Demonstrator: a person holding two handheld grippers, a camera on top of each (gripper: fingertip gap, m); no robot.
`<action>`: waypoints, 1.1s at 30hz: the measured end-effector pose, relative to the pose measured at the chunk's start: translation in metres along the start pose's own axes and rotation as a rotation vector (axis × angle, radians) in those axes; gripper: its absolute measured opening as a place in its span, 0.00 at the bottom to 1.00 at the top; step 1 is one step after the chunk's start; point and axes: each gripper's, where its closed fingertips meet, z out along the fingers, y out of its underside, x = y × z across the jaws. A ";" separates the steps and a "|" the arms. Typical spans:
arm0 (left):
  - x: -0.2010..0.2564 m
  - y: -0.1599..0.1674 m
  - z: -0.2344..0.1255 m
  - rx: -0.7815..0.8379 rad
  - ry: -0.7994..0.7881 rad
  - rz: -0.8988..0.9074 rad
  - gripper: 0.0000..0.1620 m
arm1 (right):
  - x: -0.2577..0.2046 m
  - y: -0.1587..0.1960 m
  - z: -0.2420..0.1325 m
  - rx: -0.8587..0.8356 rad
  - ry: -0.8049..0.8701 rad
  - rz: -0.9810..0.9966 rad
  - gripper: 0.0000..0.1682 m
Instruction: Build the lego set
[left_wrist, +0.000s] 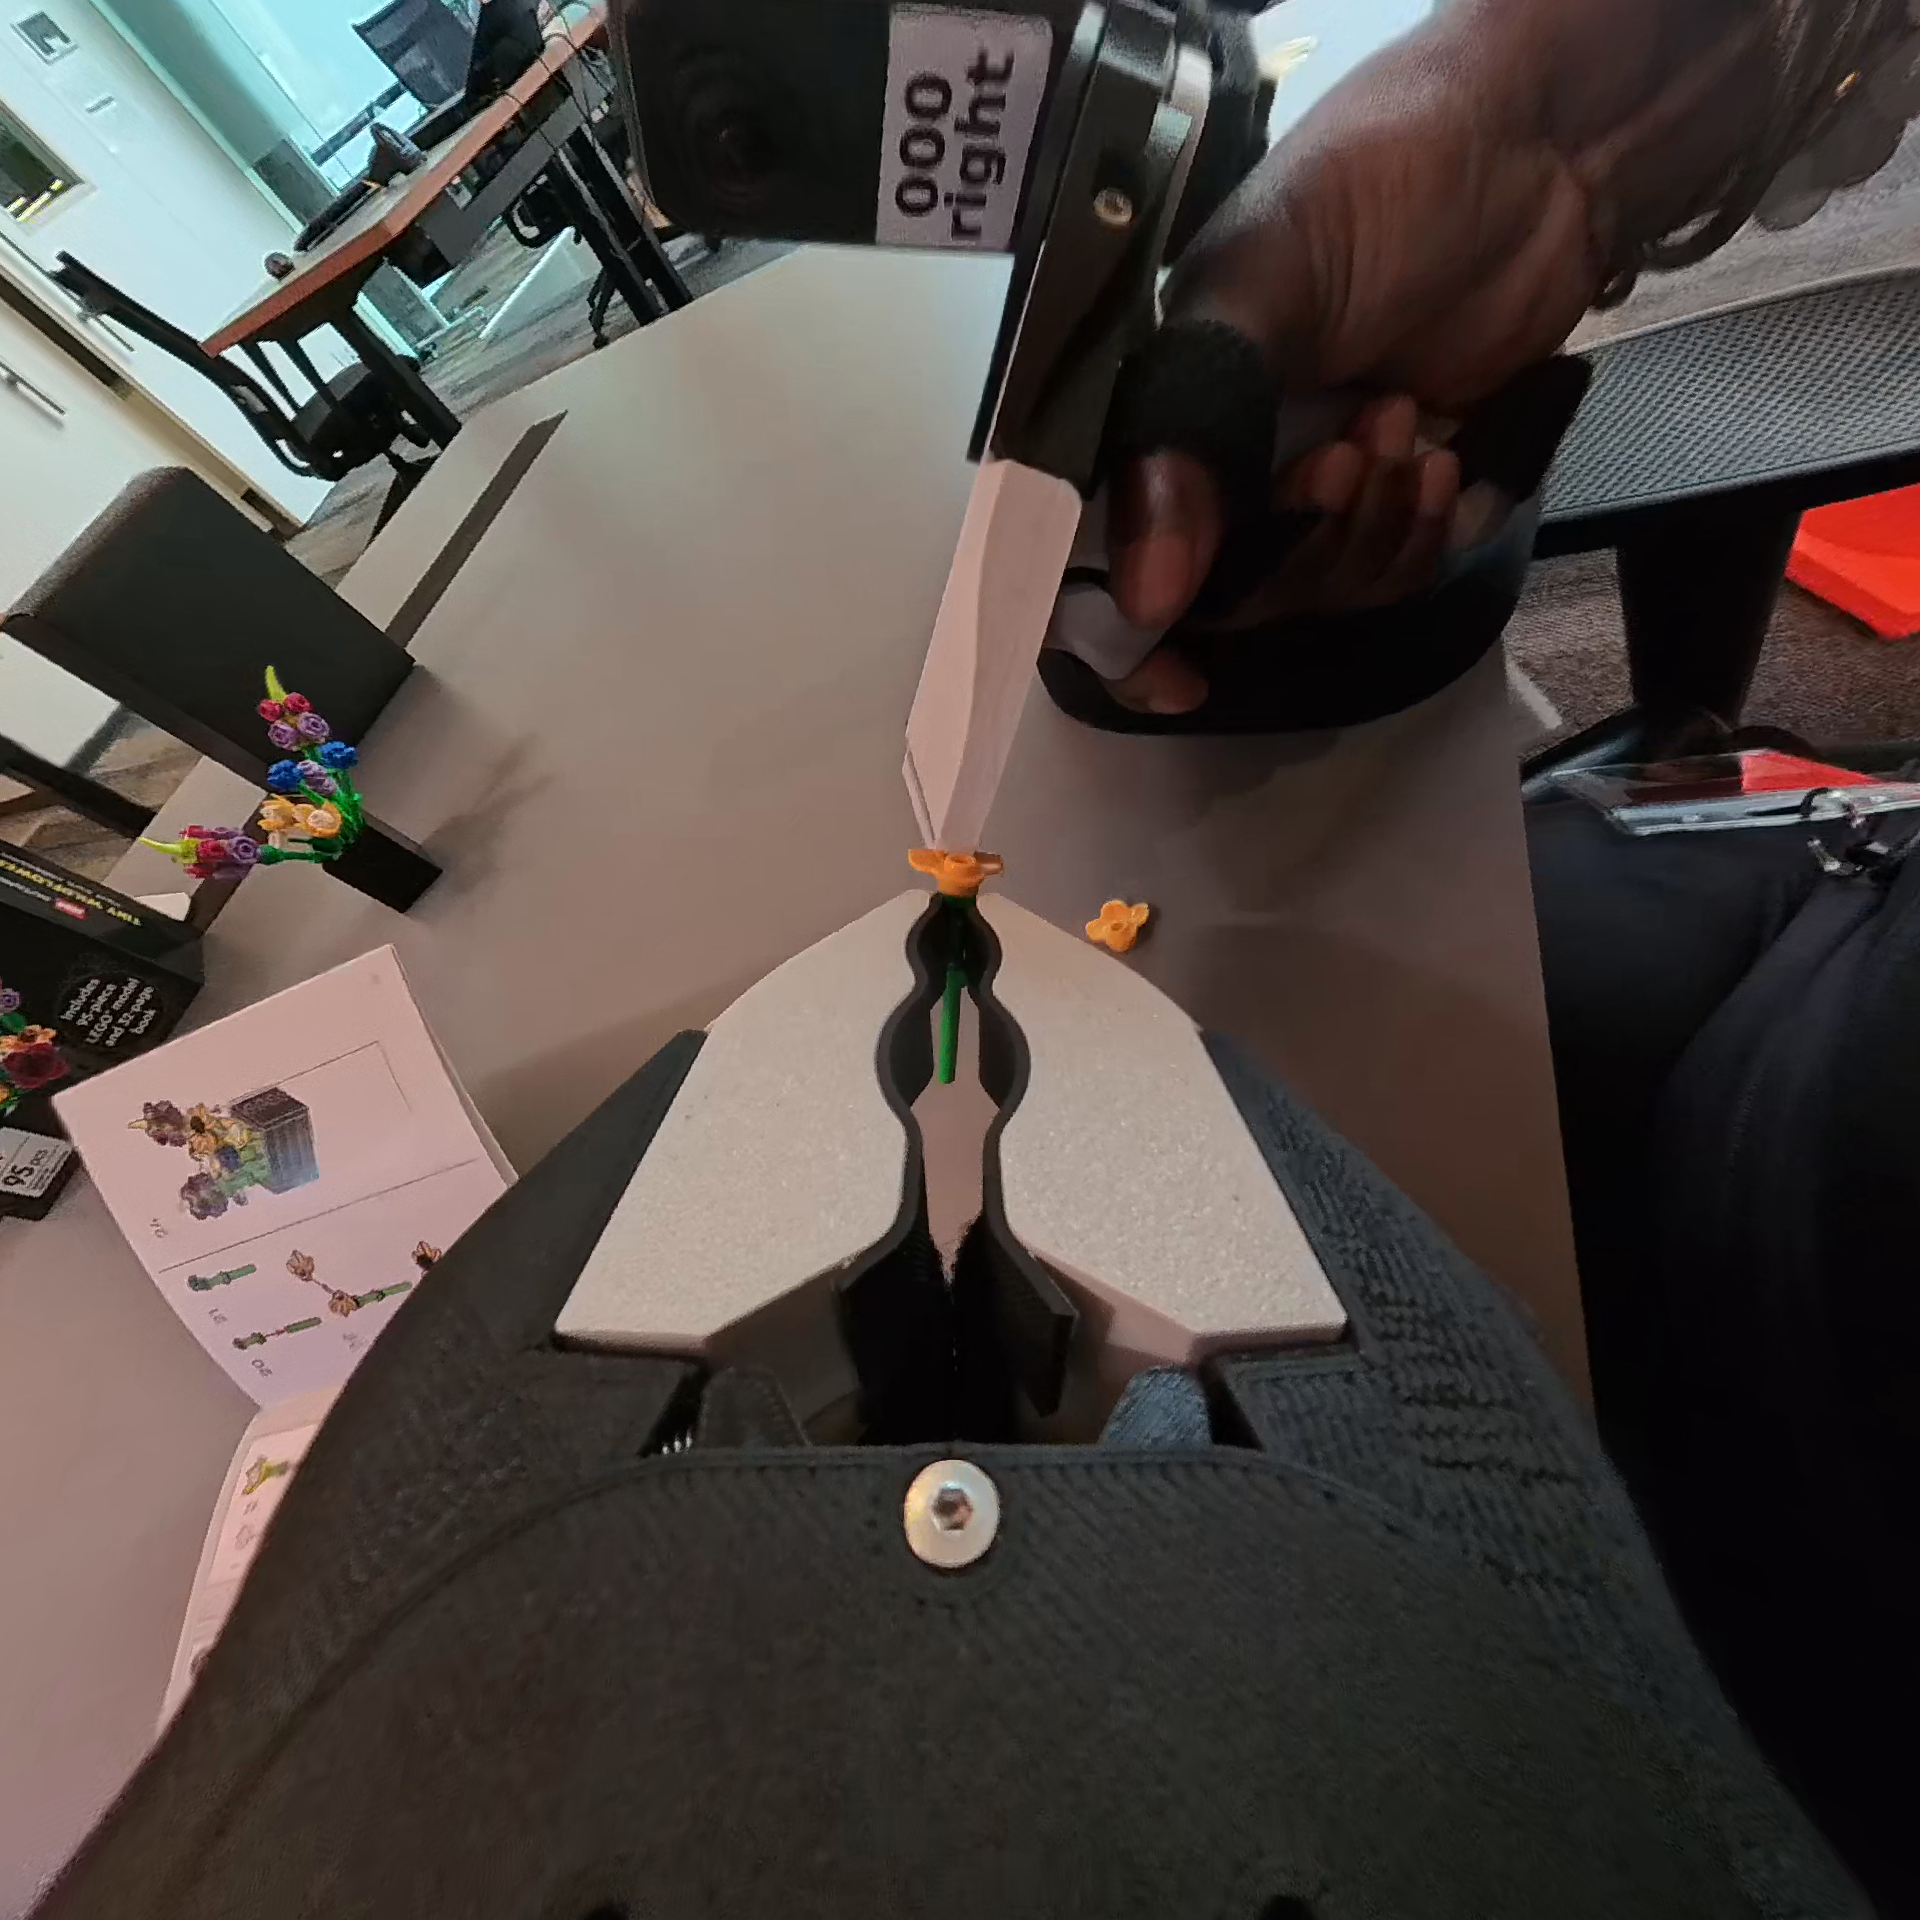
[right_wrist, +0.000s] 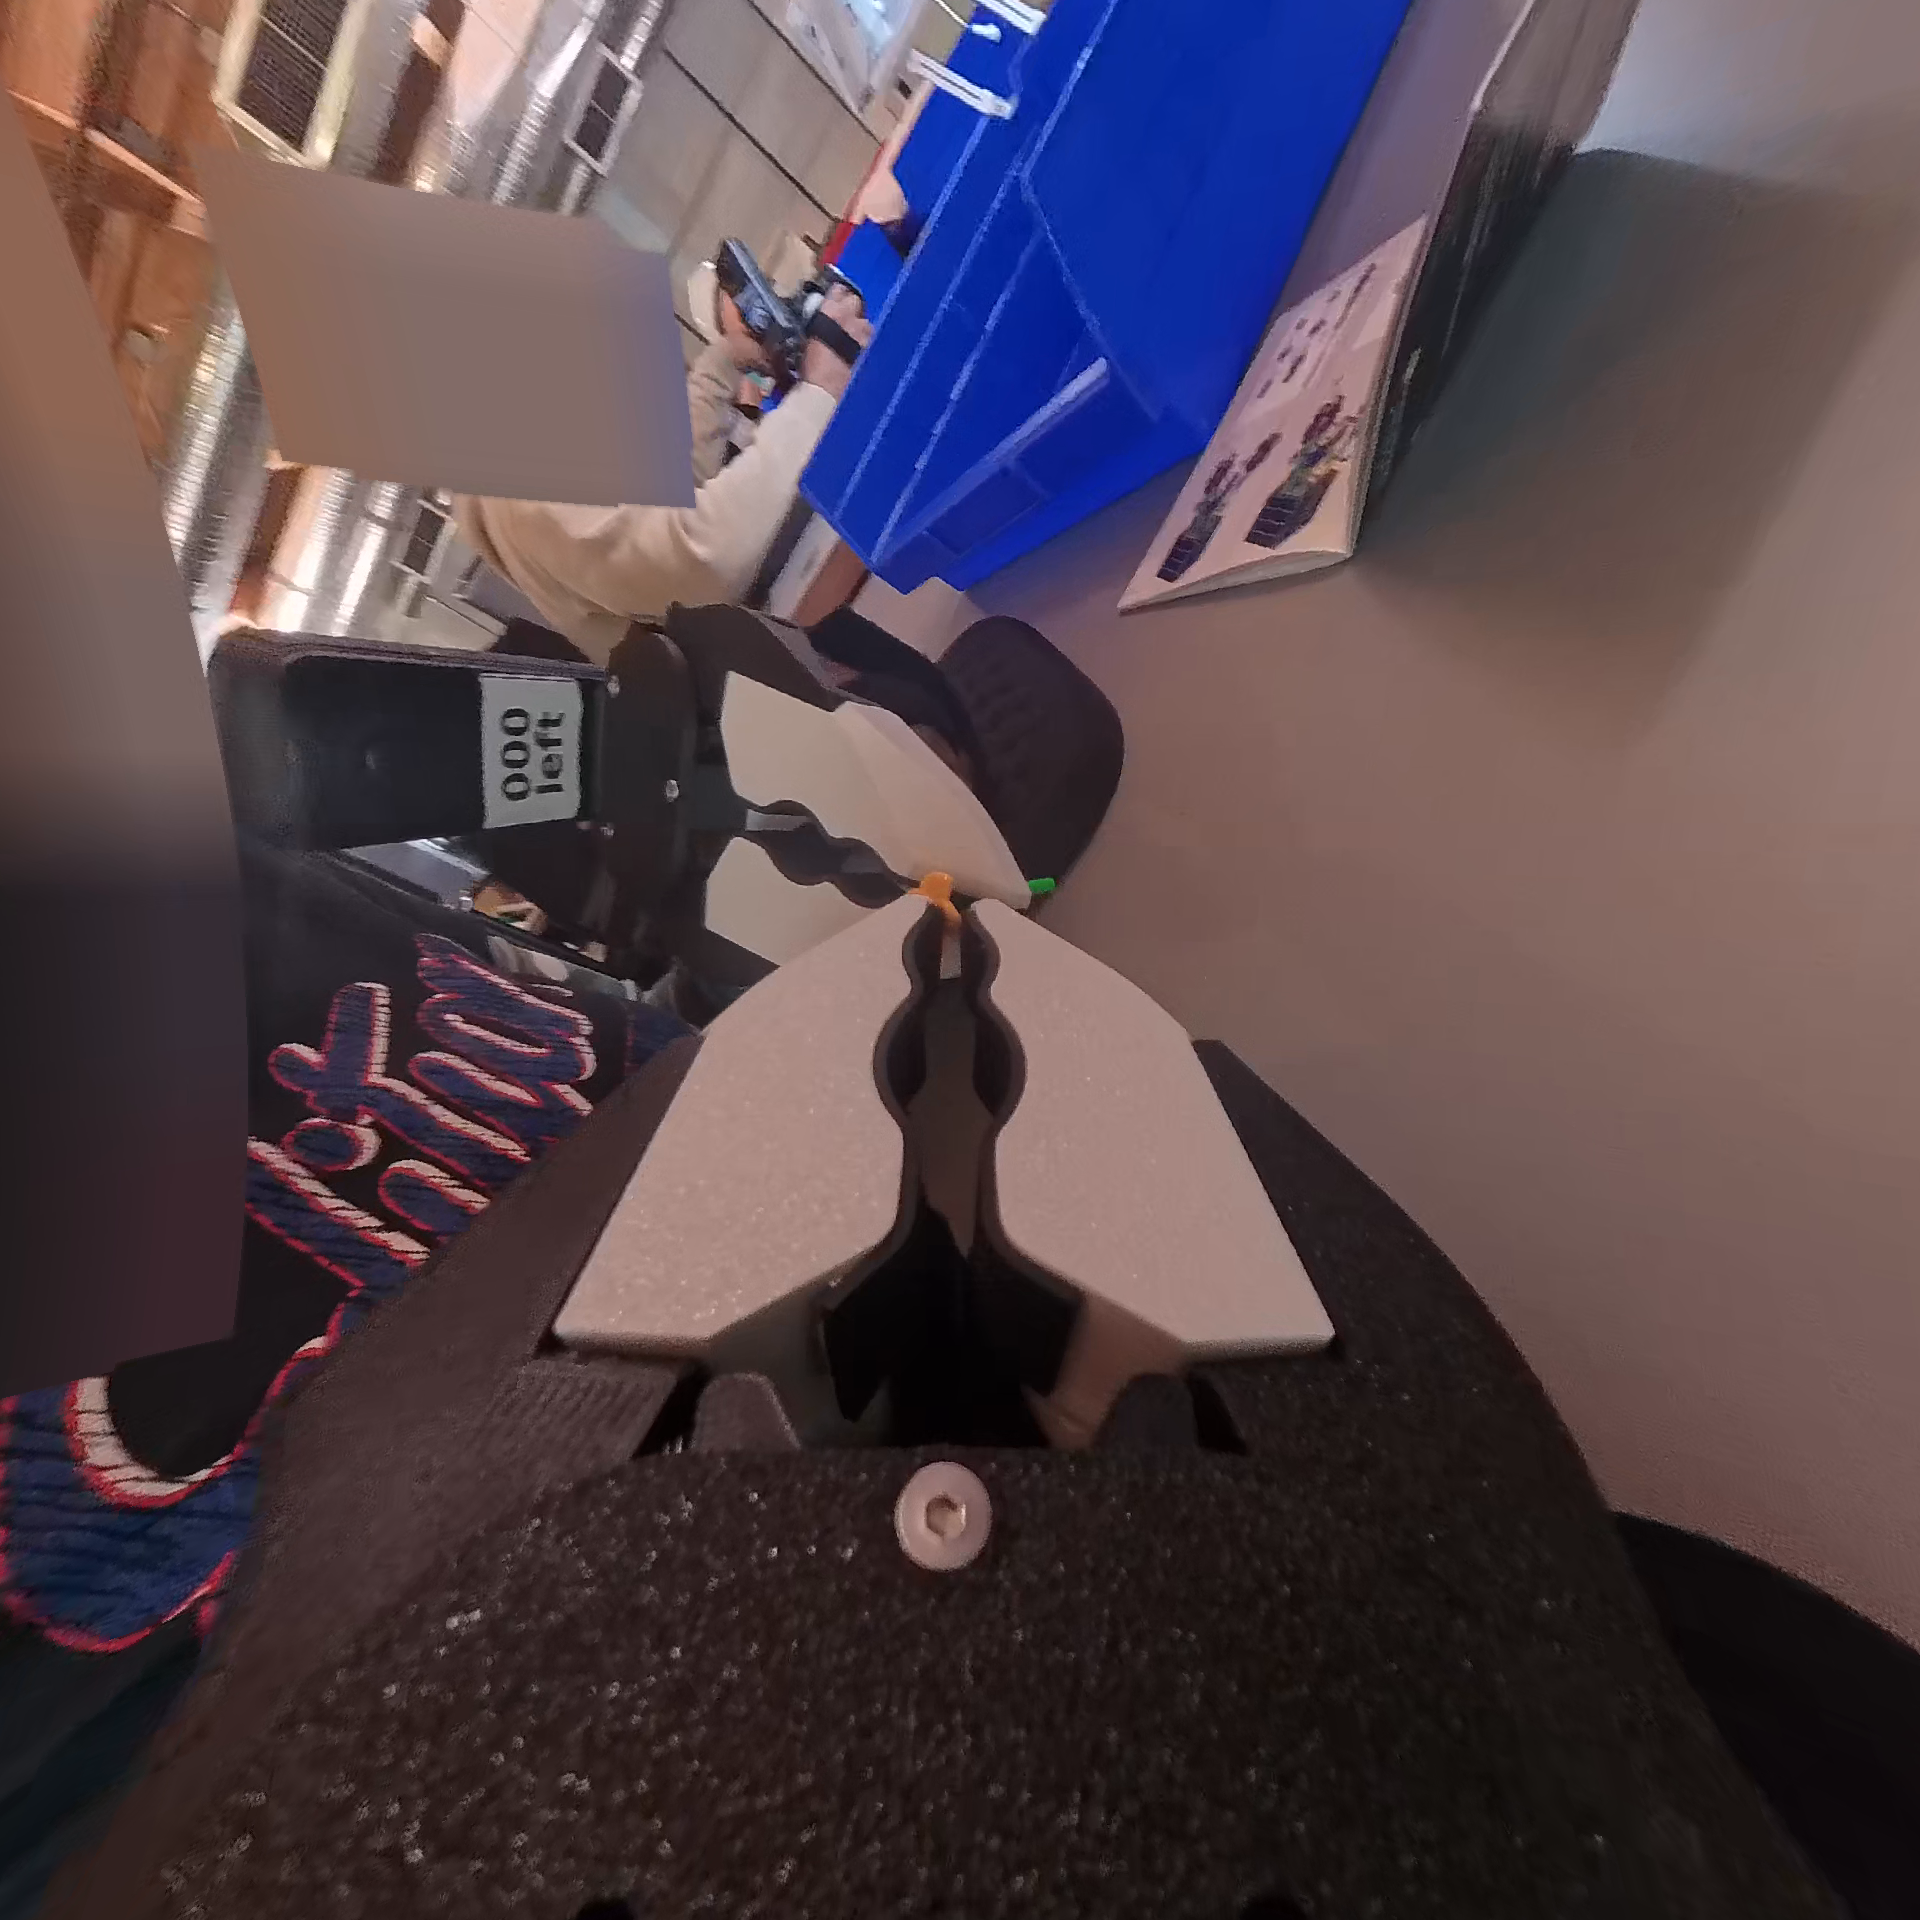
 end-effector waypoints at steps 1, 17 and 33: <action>0.000 -0.003 -0.001 0.015 0.013 -0.015 0.02 | -0.003 -0.001 -0.001 0.002 -0.035 0.021 0.02; 0.016 -0.029 -0.025 0.149 0.205 0.003 0.08 | -0.044 0.009 -0.003 -0.808 -0.314 -0.451 0.01; -0.070 -0.037 -0.049 0.461 -0.270 -0.466 0.02 | -0.056 -0.085 0.017 -0.049 -0.046 -0.612 0.12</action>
